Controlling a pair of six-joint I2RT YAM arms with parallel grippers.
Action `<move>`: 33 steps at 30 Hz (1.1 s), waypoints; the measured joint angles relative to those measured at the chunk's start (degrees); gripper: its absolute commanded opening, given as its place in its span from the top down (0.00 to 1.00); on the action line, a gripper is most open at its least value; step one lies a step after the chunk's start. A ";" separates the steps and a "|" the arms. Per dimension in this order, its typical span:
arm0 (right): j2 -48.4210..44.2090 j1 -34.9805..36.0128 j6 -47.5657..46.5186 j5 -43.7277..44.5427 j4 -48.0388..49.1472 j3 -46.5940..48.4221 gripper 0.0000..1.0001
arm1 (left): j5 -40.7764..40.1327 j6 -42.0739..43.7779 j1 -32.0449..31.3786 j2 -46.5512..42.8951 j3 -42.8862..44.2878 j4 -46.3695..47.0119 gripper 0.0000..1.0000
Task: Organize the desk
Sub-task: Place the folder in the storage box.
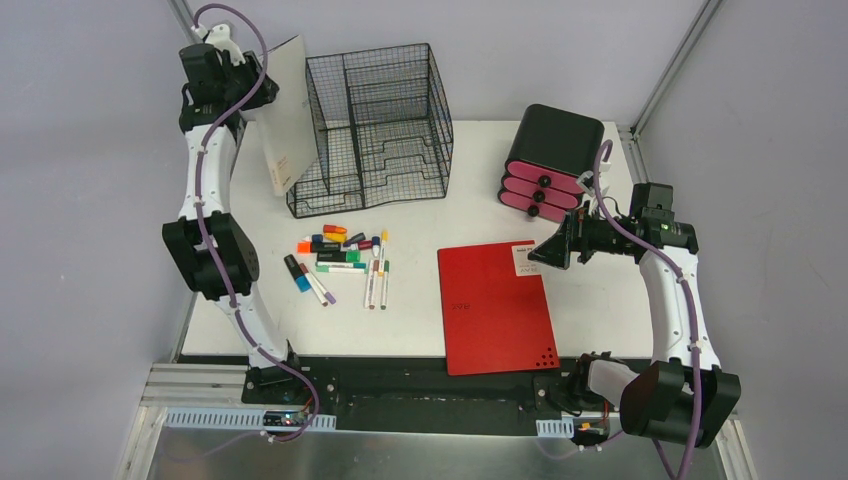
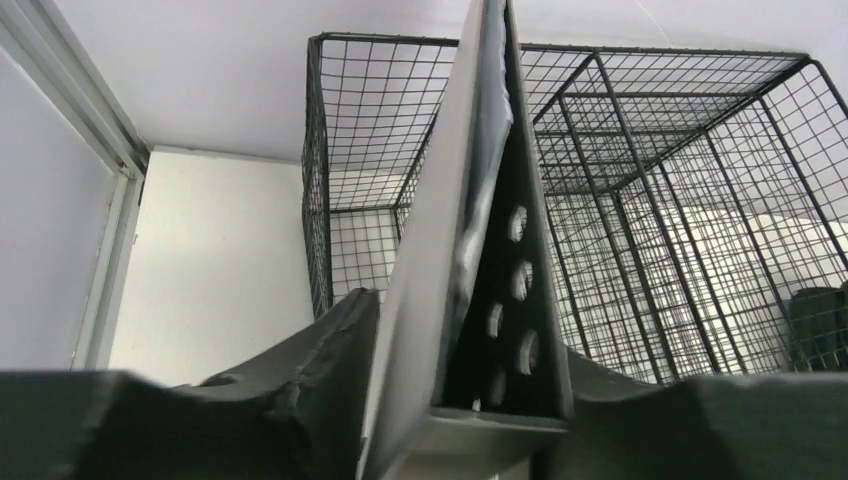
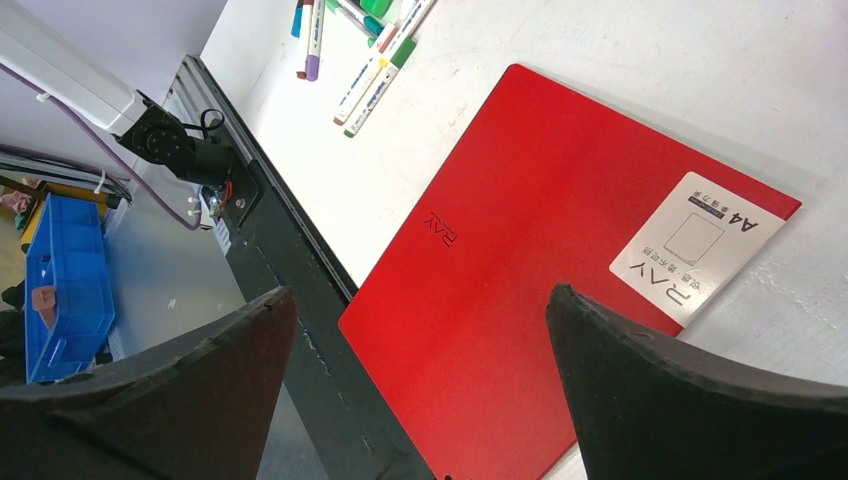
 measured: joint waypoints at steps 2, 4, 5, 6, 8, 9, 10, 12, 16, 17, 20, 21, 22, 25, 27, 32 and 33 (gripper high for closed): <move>0.00 0.00 0.00 0.00 -0.04 0.00 0.01 | -0.11 0.57 0.00 0.39 1.70 -1.51 0.74; 0.00 0.00 0.00 0.00 -0.11 0.00 0.01 | -0.26 2.08 0.00 0.50 2.69 -2.73 0.89; 0.00 0.00 0.00 0.00 -0.11 0.00 0.01 | -0.11 2.58 0.00 0.52 2.89 -3.02 1.00; 0.00 0.00 0.00 0.00 -0.11 0.00 0.01 | -0.07 2.73 0.00 0.52 3.10 -3.41 1.00; 0.00 0.00 0.00 0.00 -0.11 0.00 0.01 | -0.04 3.72 0.00 0.59 3.54 -4.00 1.00; 0.00 0.00 0.00 0.02 -0.11 0.00 0.01 | 0.20 3.89 0.00 0.70 3.69 -4.13 1.00; 0.00 0.00 0.00 0.02 -0.11 0.00 0.01 | 0.39 4.02 0.00 0.70 3.74 -4.15 1.00; 0.00 0.00 0.00 0.02 -0.11 0.00 0.01 | 0.72 4.07 0.00 0.68 3.74 -4.07 1.00; 0.00 0.00 0.00 0.02 -0.11 0.00 0.01 | 1.07 4.26 0.00 -2.36 -2.71 2.62 1.00; 0.00 0.00 -0.02 0.02 -0.11 0.00 0.01 | 0.92 4.26 0.00 -3.85 -5.64 5.44 1.00; 0.00 0.00 -0.02 0.02 -0.13 0.00 0.01 | -0.24 4.42 0.00 -8.76 -14.47 13.42 1.00; 0.00 0.00 -0.02 0.02 -0.11 0.00 0.01 | -0.61 4.35 0.00 -9.92 -16.50 15.52 1.00; 0.00 0.00 -0.02 0.02 -0.13 0.00 0.01 | -1.18 4.35 0.00 -11.15 -18.95 18.40 1.00; 0.00 -0.04 -0.02 0.02 -0.11 0.00 0.01 | -2.05 4.17 0.00 -13.22 -24.74 27.06 1.00; 0.00 -0.15 -0.02 0.02 -0.13 0.00 0.01 | -2.69 4.02 0.00 -13.49 -27.08 31.74 1.00; 0.00 -0.37 -0.02 0.04 -0.11 0.00 0.01 | -3.21 3.72 0.00 -13.33 -29.83 39.19 1.00; 0.00 -0.37 -0.02 0.04 -0.11 0.00 0.01 | -3.19 3.54 0.00 -13.29 -30.21 41.07 1.00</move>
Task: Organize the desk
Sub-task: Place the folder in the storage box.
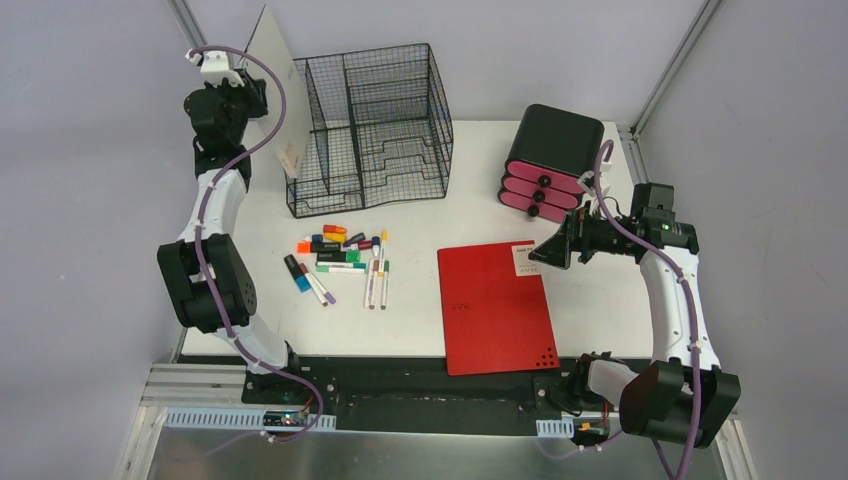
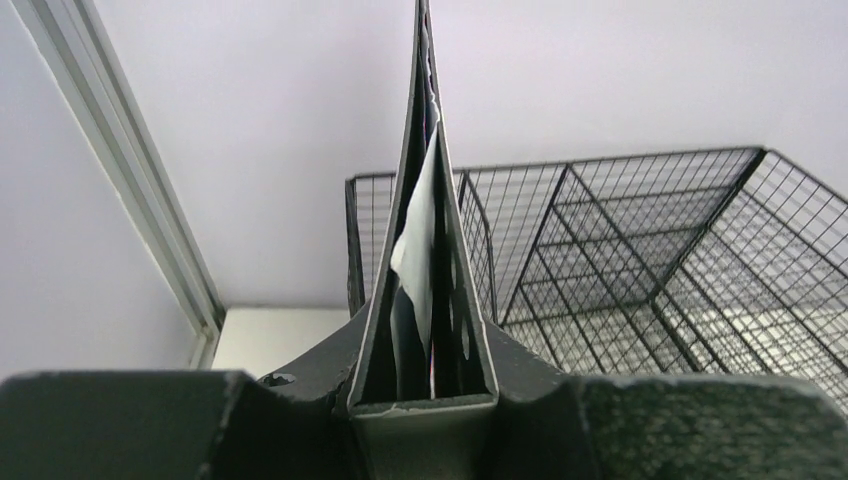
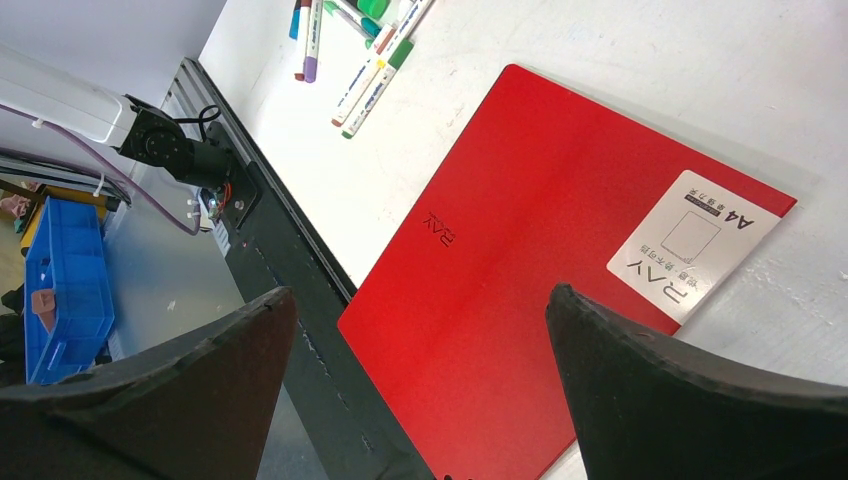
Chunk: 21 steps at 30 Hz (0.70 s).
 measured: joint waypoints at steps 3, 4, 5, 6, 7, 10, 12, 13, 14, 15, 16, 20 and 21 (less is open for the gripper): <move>0.00 0.00 0.00 0.00 0.00 0.00 0.01 | 0.09 -0.35 -0.02 0.04 -1.03 4.24 1.00; 0.00 0.00 0.00 0.00 0.00 0.00 0.01 | 0.15 -0.48 -0.07 0.07 -1.49 5.79 1.00; 0.00 -0.02 0.00 0.00 0.00 0.00 0.01 | 0.22 -0.57 -0.09 0.11 -1.88 7.10 1.00; 0.00 -0.02 0.00 0.00 0.00 0.00 0.01 | 0.33 -0.61 -0.11 0.17 -2.21 8.00 1.00; 0.00 -0.04 0.00 0.00 0.00 0.00 0.01 | 0.44 -0.63 -0.11 0.22 -2.73 9.05 1.00; 0.00 -0.09 0.00 0.02 0.00 0.00 0.01 | 0.81 -0.66 -0.13 0.42 -4.79 11.85 1.00; 0.00 -0.11 0.00 0.02 0.00 0.02 0.01 | 1.44 -0.63 -0.13 1.01 -5.84 13.44 1.00; 0.00 -0.11 0.00 0.02 0.00 0.00 0.01 | 1.75 -0.59 -0.13 1.46 -6.34 14.14 1.00; 0.00 -0.11 0.00 0.02 0.00 0.00 0.01 | 1.86 -0.59 -0.13 2.01 -6.73 15.85 1.00; 0.00 -0.11 0.00 0.02 0.00 0.00 0.01 | 2.08 -0.68 -0.13 2.32 -6.93 17.22 1.00; 0.00 -0.11 0.00 0.02 0.00 0.00 0.01 | 2.16 -0.70 -0.13 2.43 -7.28 18.16 1.00; 0.00 -0.11 0.00 0.02 0.00 0.00 0.01 | 2.60 -0.70 -0.13 2.62 -8.76 21.86 1.00; 0.00 -0.11 0.00 0.02 0.00 0.00 0.01 | 2.91 -0.70 -0.13 2.71 -9.03 22.73 1.00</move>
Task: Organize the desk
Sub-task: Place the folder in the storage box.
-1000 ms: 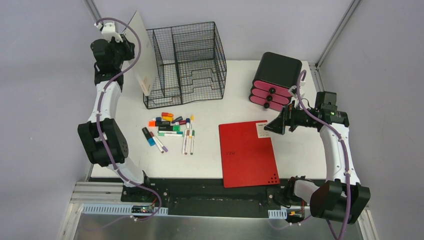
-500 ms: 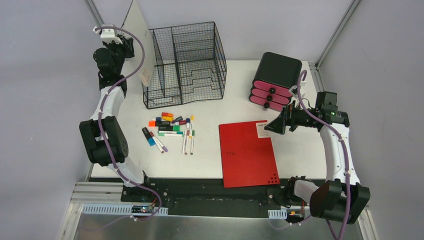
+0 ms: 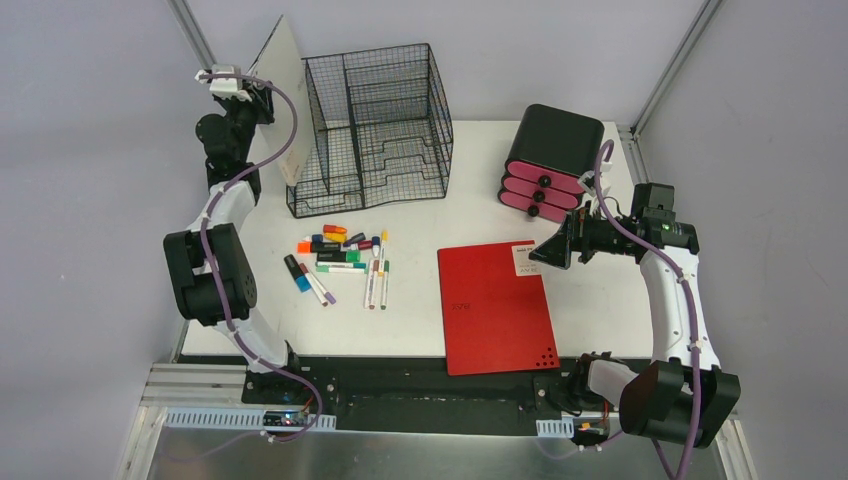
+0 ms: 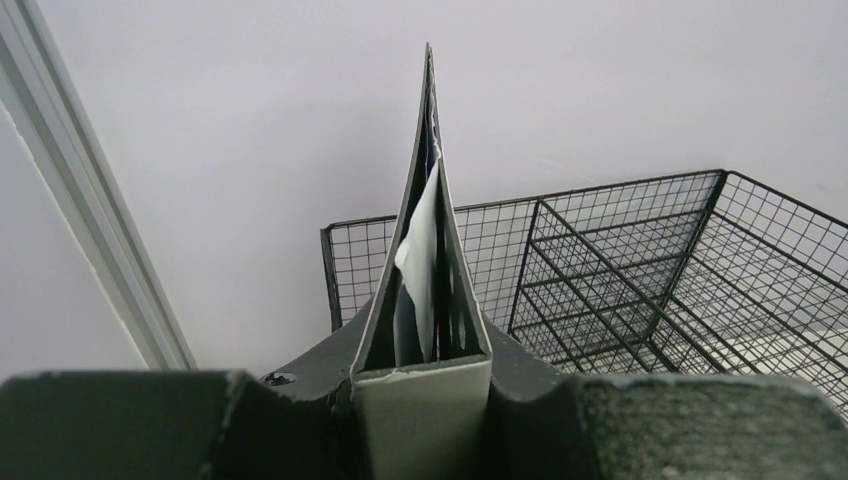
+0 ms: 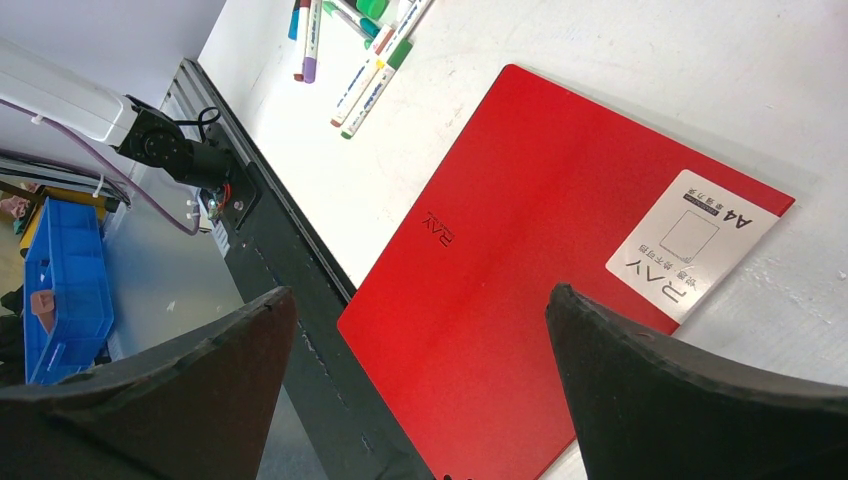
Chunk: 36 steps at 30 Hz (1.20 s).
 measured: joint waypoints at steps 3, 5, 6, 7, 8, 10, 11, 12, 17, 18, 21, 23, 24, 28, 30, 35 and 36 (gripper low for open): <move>0.00 0.00 0.00 0.02 0.00 0.00 0.01 | 0.37 -0.02 0.00 0.44 -0.22 1.73 1.00; 0.00 0.00 0.00 0.02 0.00 0.00 0.01 | 0.37 -0.09 0.00 0.90 -0.17 2.56 1.00; 0.00 0.00 -0.02 0.02 0.00 0.00 0.01 | 0.37 -0.15 0.00 1.20 0.07 2.93 1.00; 0.00 0.00 -0.02 0.02 0.00 0.00 0.01 | 0.37 -0.35 0.00 1.57 0.59 2.86 1.00; 0.00 0.00 -0.02 0.04 0.00 0.00 0.01 | 0.37 -0.55 0.02 2.05 1.16 2.82 1.00; 0.00 0.00 -0.02 0.07 0.00 0.00 0.01 | 0.42 -0.61 0.00 3.19 1.99 2.80 1.00; 0.00 0.00 0.00 0.11 0.00 0.00 0.01 | 0.37 -0.61 0.00 3.78 2.21 2.67 1.00; 0.00 0.00 -0.02 0.17 0.00 0.00 0.01 | 0.46 -0.57 -0.04 4.55 2.27 2.56 1.00; 0.00 0.00 -0.02 0.44 0.00 0.00 0.01 | 0.83 -0.57 -0.33 7.13 2.27 2.71 1.00; 0.00 0.00 -0.02 0.46 0.00 0.00 0.01 | 0.85 -0.57 -0.33 7.58 2.27 3.06 1.00; 0.00 0.00 -0.02 0.50 0.00 0.00 0.01 | 0.87 -0.66 -0.31 7.98 2.27 4.22 0.99; 0.00 0.00 -0.02 0.63 0.00 0.00 0.01 | 0.94 -0.66 -0.33 8.00 1.99 4.87 0.69; 0.00 0.00 -0.02 0.72 0.00 0.00 0.01 | 0.92 -0.72 -0.33 8.00 1.68 5.42 0.50; 0.04 0.00 -0.02 0.85 0.00 0.00 0.01 | 0.50 -1.66 -0.35 8.00 -1.16 8.33 0.25; 0.11 0.00 -0.02 0.85 0.00 0.00 0.01 | 0.09 -2.10 -0.35 7.96 -2.73 8.26 0.21; 0.13 0.00 -0.02 0.85 0.00 0.00 0.01 | -5.53 -5.16 -0.66 4.17 -7.06 3.52 0.18; 0.13 0.00 -0.02 0.85 0.00 0.00 0.01 | -7.39 -6.19 -0.66 2.54 -7.96 1.79 0.17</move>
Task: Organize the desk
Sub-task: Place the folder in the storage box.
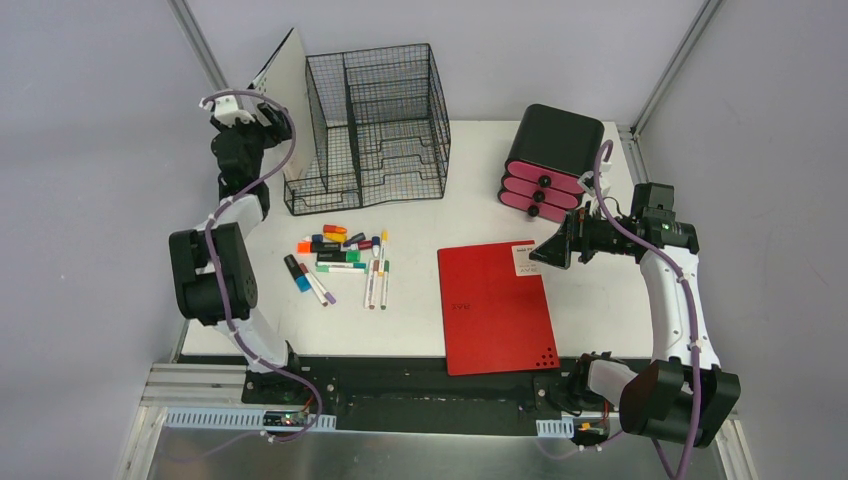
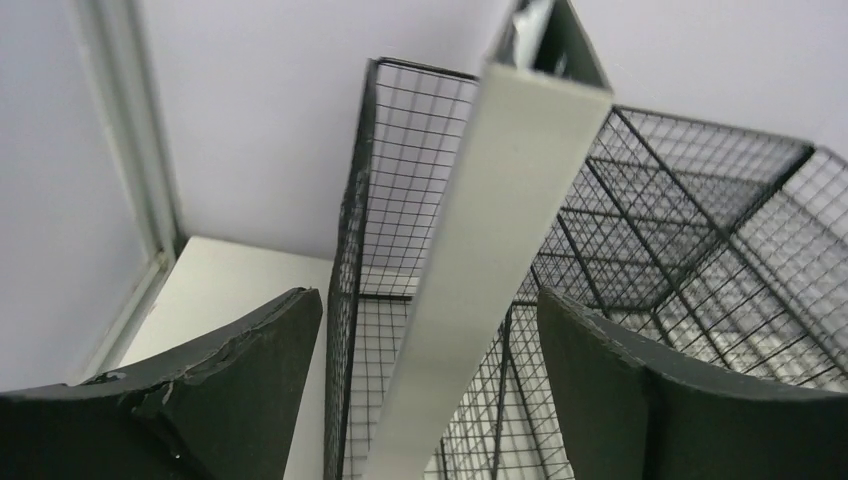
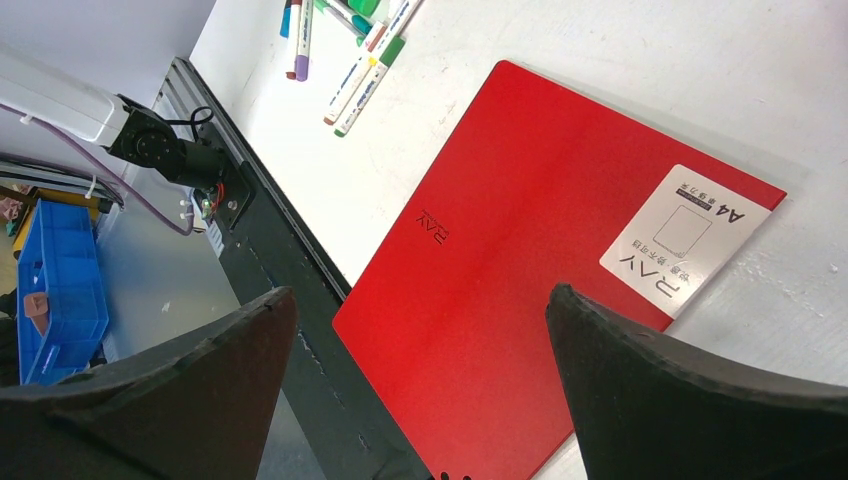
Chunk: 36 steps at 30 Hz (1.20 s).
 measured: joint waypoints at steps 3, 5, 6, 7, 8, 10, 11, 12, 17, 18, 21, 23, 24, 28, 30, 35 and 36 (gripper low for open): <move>0.00 0.00 -0.02 -0.02 0.00 0.00 0.01 | -4.81 -3.37 -0.02 -5.14 -1.68 -4.37 0.17; 0.00 0.00 -0.02 -0.02 0.00 0.00 0.01 | -6.97 -5.70 -0.02 -8.81 -2.84 -5.99 0.16; 0.00 0.00 0.00 -0.02 0.00 0.00 0.01 | -7.52 -6.45 -0.02 -10.16 -3.41 -6.16 0.16; 0.00 0.00 -0.02 -0.02 0.00 0.00 0.01 | -7.93 -7.61 0.00 -11.78 -4.20 -6.51 0.16; 0.00 0.00 -0.02 -0.04 0.00 0.00 0.01 | -8.48 -8.66 0.00 -13.35 -5.18 -6.86 0.16; 0.00 0.00 -0.02 -0.04 0.00 0.00 0.01 | -9.03 -10.19 -0.04 -15.91 -6.95 -7.80 0.15; 0.00 0.00 -0.04 -0.04 0.00 0.00 0.01 | -9.22 -10.84 -0.04 -17.05 -7.82 -8.68 0.13; 0.00 0.00 -0.04 -0.04 0.00 0.00 0.01 | -9.55 -11.34 -0.04 -18.10 -8.59 -9.90 0.12; 0.00 0.00 -0.15 -0.07 -0.02 0.00 0.01 | -10.71 -11.91 -0.07 -18.60 -6.25 -21.14 0.11; 0.00 0.00 -0.17 -0.07 -0.02 0.00 0.01 | -10.27 -11.76 -0.07 -17.94 -4.37 -24.04 0.11; 0.00 0.00 -0.22 -0.07 -0.02 0.00 0.01 | -8.72 -10.86 -0.04 -14.36 4.22 -32.83 0.11; 0.00 0.00 -0.22 -0.07 -0.02 0.00 0.01 | -7.32 -9.84 -0.07 -11.65 10.84 -37.99 0.13; 0.00 0.00 -0.22 -0.07 -0.02 0.00 0.01 | -6.99 -9.27 -0.07 -10.56 13.68 -40.28 0.16; 0.00 0.00 -0.26 -0.07 -0.04 0.00 0.01 | -5.60 -7.04 -0.09 -6.86 21.73 -47.08 0.24; 0.00 0.00 -0.28 -0.07 -0.04 0.00 0.01 | -4.24 -5.29 -0.09 -4.76 24.22 -48.96 0.26; 0.00 0.00 -0.39 -0.04 -0.04 0.00 0.01 | 0.20 0.33 -0.09 0.72 28.74 -52.13 0.45; 0.00 0.00 -0.39 -0.04 -0.04 0.00 0.01 | 0.81 1.42 -0.09 1.60 29.38 -52.61 0.50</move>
